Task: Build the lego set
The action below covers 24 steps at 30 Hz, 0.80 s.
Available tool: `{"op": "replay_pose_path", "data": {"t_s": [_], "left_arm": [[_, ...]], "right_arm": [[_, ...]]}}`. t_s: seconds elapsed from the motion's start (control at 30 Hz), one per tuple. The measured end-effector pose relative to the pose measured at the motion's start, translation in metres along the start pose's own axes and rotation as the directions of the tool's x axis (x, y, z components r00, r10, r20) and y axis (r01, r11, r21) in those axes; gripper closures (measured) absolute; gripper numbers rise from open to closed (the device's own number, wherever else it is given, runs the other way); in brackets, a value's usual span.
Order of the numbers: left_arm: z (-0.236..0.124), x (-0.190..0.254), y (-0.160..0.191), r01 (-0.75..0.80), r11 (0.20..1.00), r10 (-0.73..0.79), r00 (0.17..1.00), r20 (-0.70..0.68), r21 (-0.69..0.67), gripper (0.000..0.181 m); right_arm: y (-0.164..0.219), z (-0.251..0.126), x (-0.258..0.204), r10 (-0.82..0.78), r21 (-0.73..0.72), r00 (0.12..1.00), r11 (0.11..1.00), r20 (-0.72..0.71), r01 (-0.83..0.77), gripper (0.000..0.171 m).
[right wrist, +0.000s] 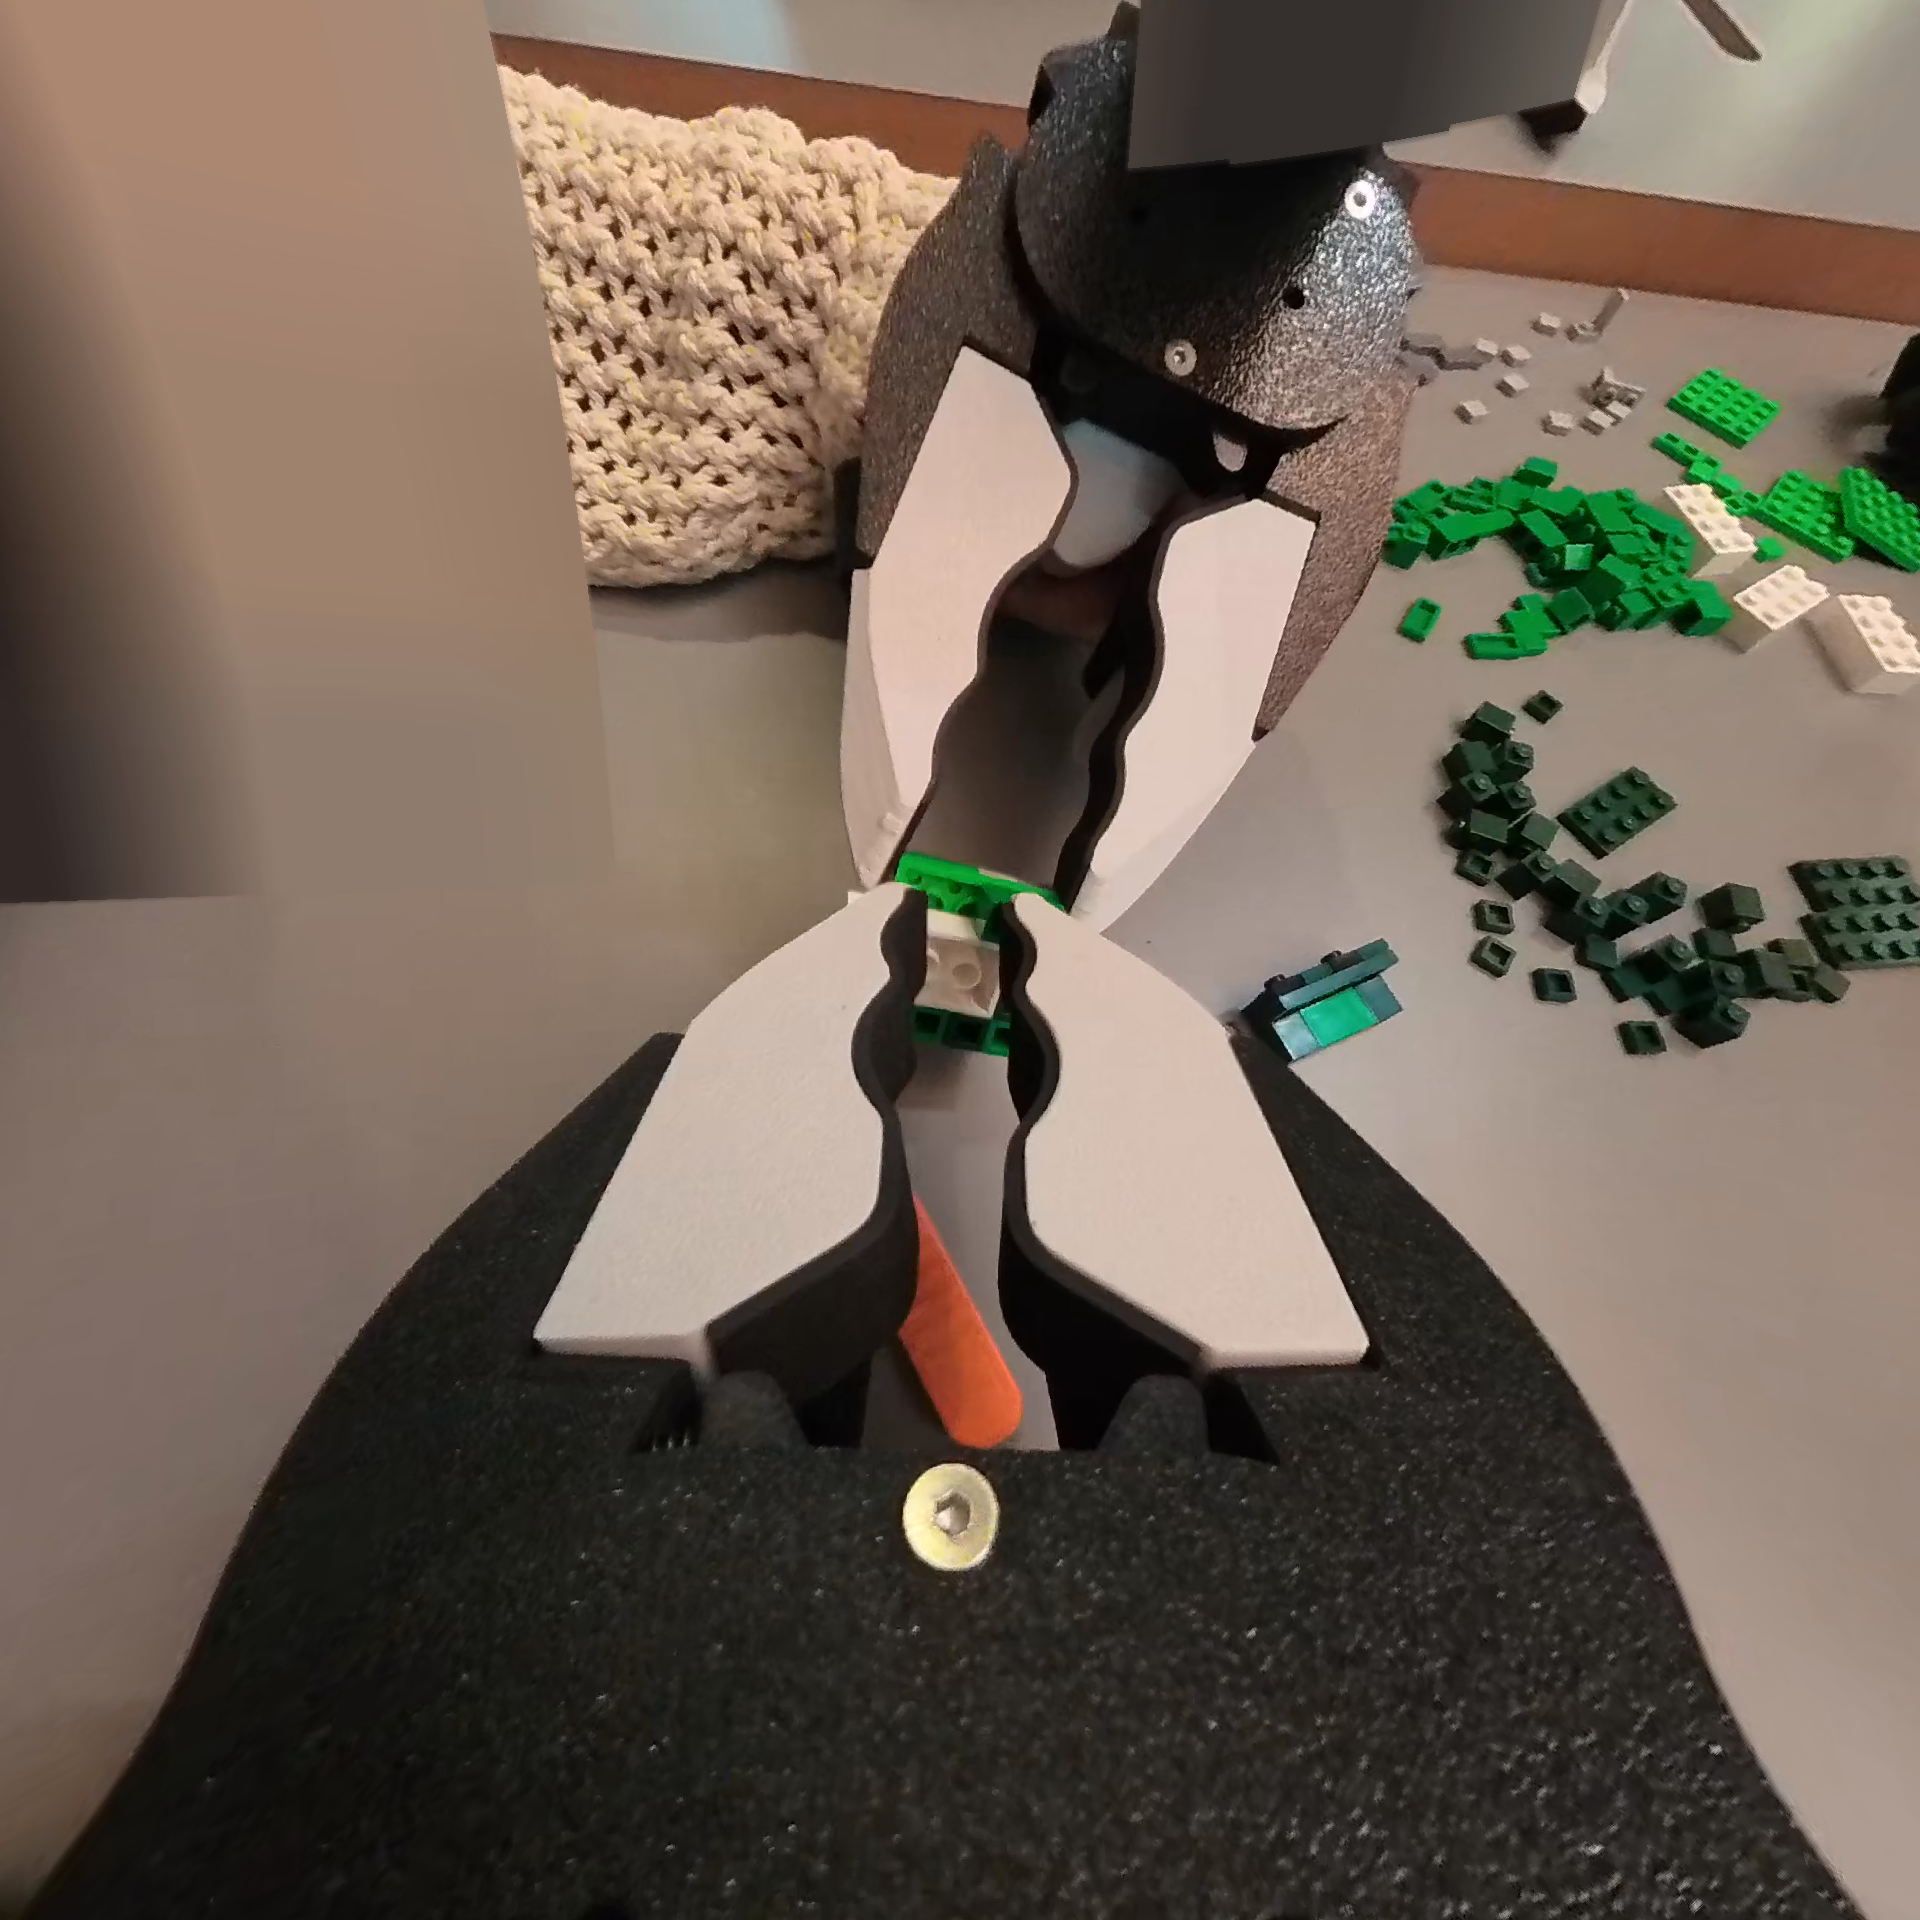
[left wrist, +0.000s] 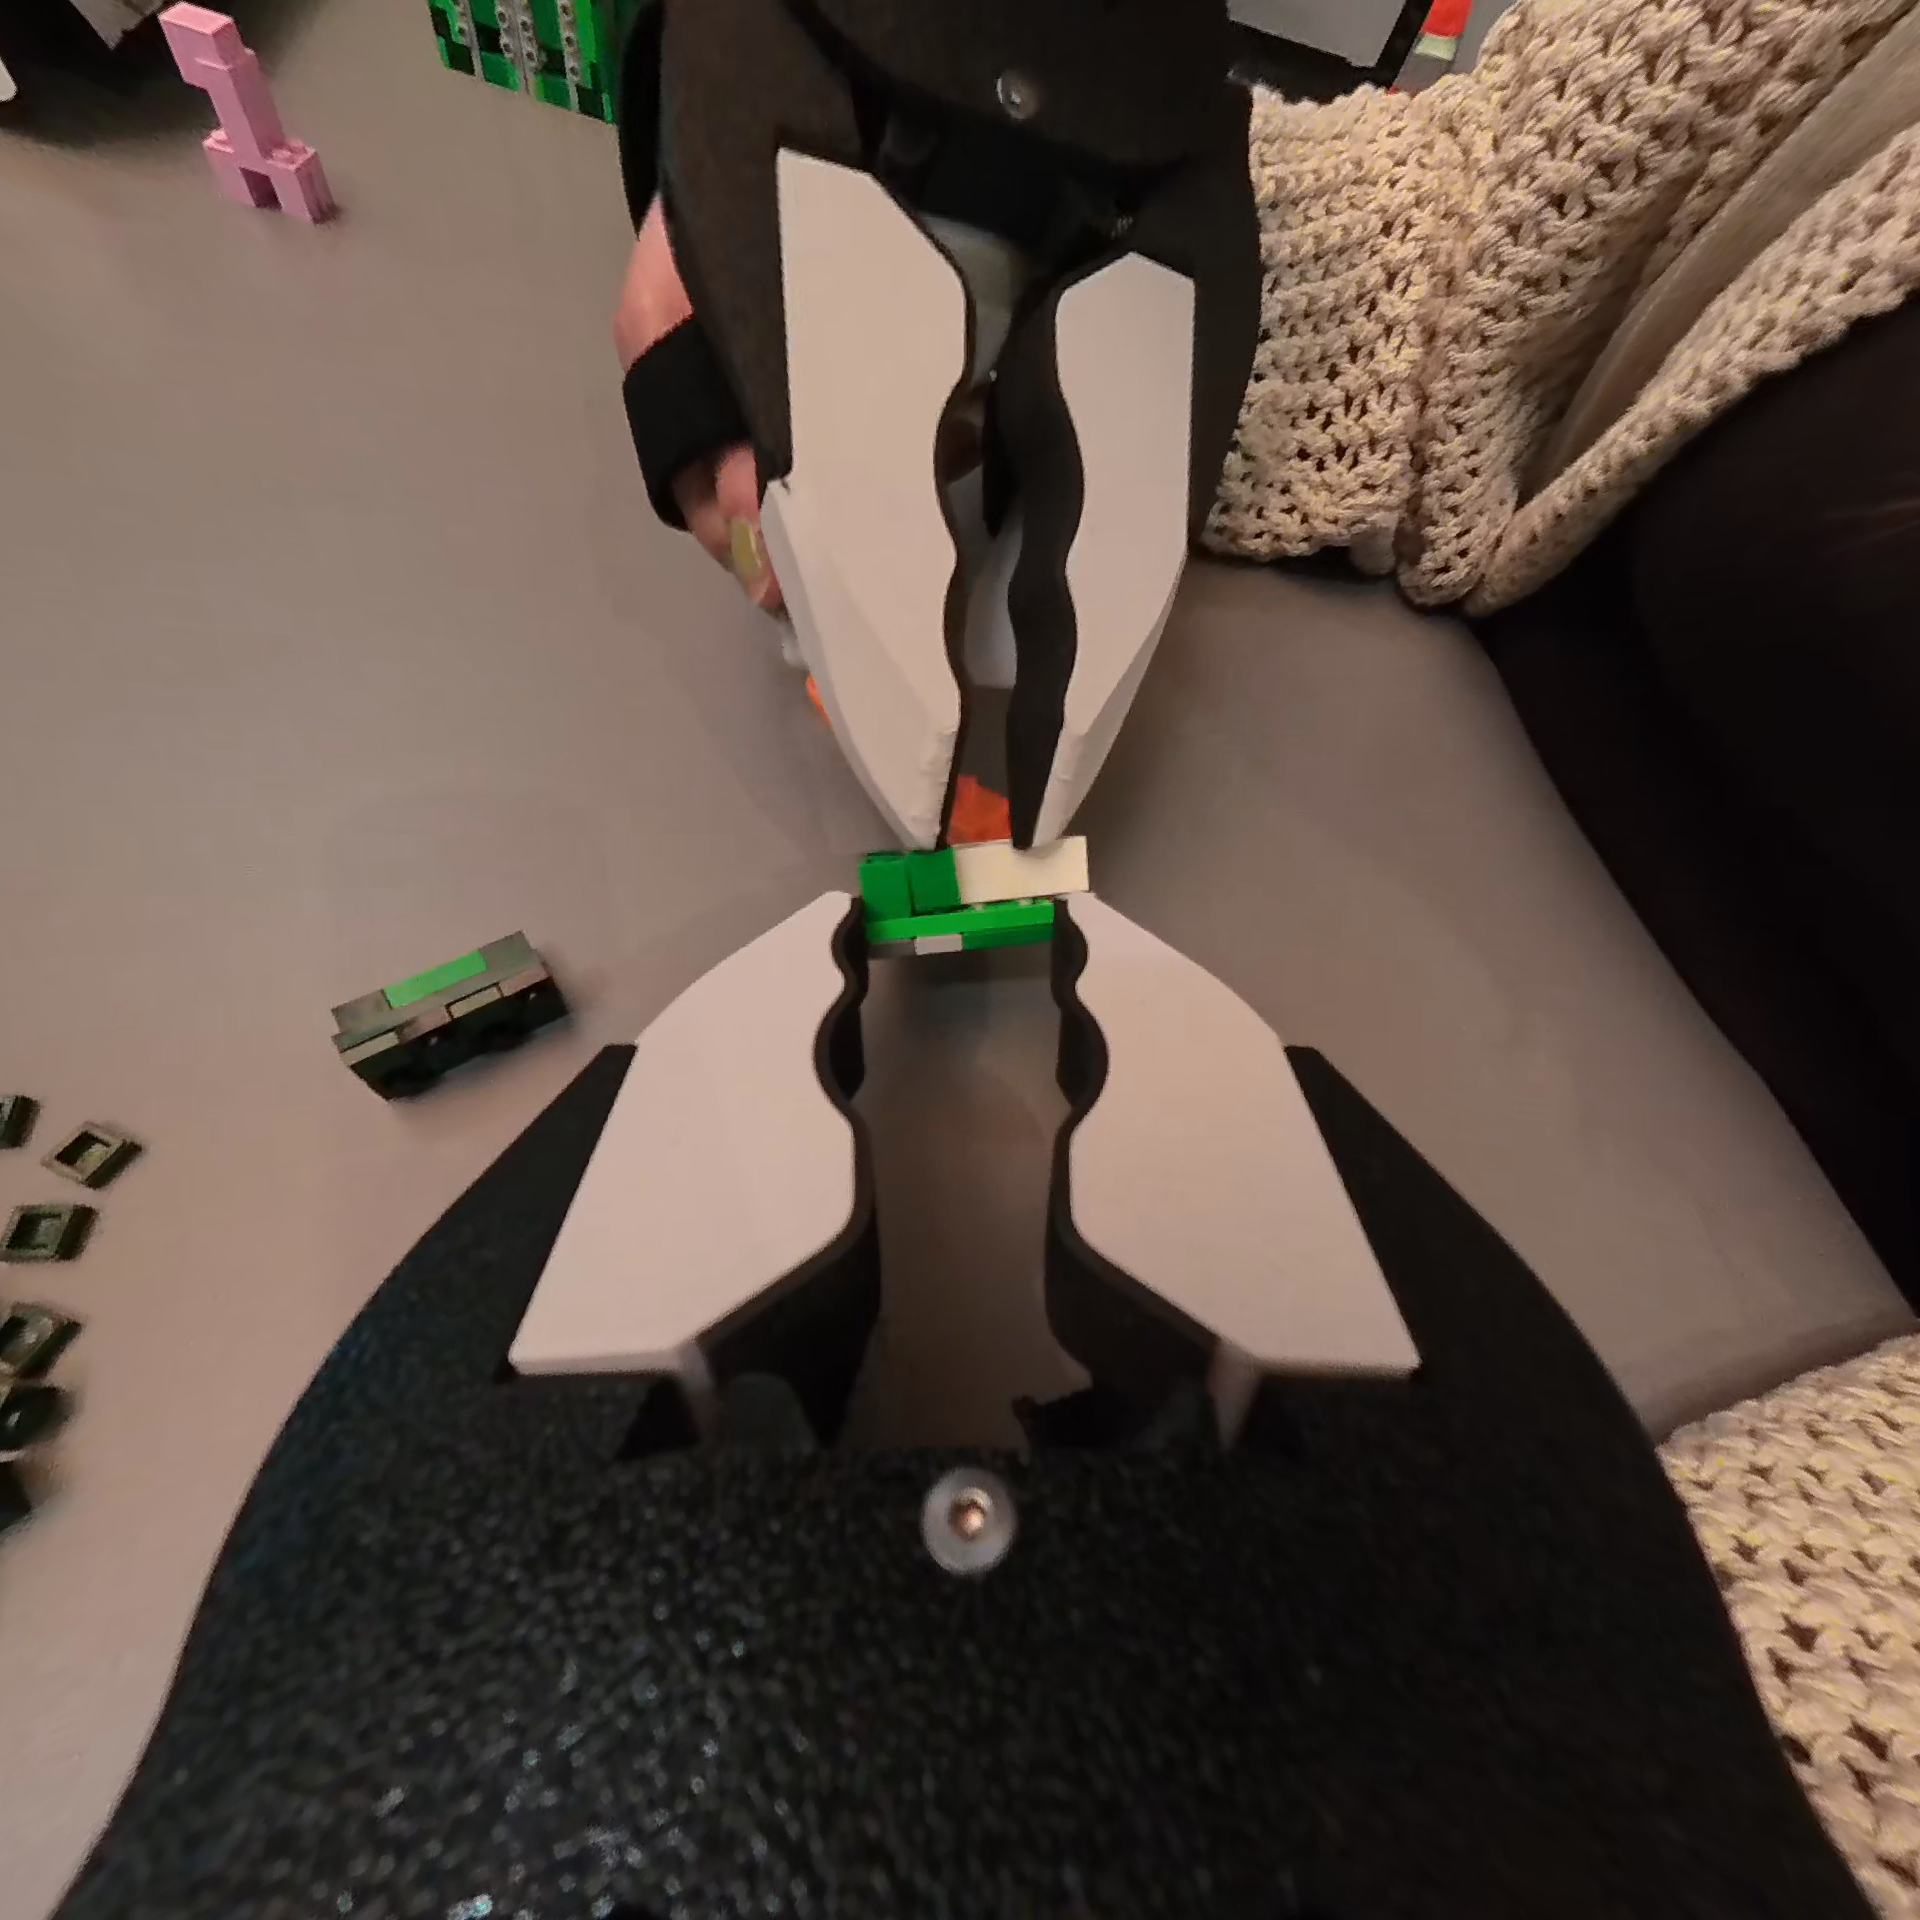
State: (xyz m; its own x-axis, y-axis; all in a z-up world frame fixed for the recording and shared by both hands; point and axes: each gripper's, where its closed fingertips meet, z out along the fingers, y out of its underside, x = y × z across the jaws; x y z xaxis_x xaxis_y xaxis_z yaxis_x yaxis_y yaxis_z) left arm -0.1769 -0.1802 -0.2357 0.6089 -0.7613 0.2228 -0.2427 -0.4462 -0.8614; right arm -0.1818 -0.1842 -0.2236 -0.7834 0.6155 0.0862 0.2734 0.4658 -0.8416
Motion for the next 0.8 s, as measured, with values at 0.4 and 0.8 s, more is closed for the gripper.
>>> {"op": "replay_pose_path", "data": {"t_s": [0.4, 0.8], "left_arm": [[0.0018, -0.0006, 0.002, 0.002, 1.0, -0.002, 1.0, 0.003, -0.018, 0.148], [0.0031, 0.0006, 0.0036, 0.002, 0.999, -0.003, 1.0, -0.003, -0.032, 0.148]], "right_arm": [[0.0018, 0.0008, -0.0024, -0.006, -0.011, 1.0, 1.0, 0.006, 0.006, 0.156], [-0.0003, 0.0008, 0.0068, -0.057, -0.033, 0.995, 0.998, -0.077, 0.055, 0.154]]}}
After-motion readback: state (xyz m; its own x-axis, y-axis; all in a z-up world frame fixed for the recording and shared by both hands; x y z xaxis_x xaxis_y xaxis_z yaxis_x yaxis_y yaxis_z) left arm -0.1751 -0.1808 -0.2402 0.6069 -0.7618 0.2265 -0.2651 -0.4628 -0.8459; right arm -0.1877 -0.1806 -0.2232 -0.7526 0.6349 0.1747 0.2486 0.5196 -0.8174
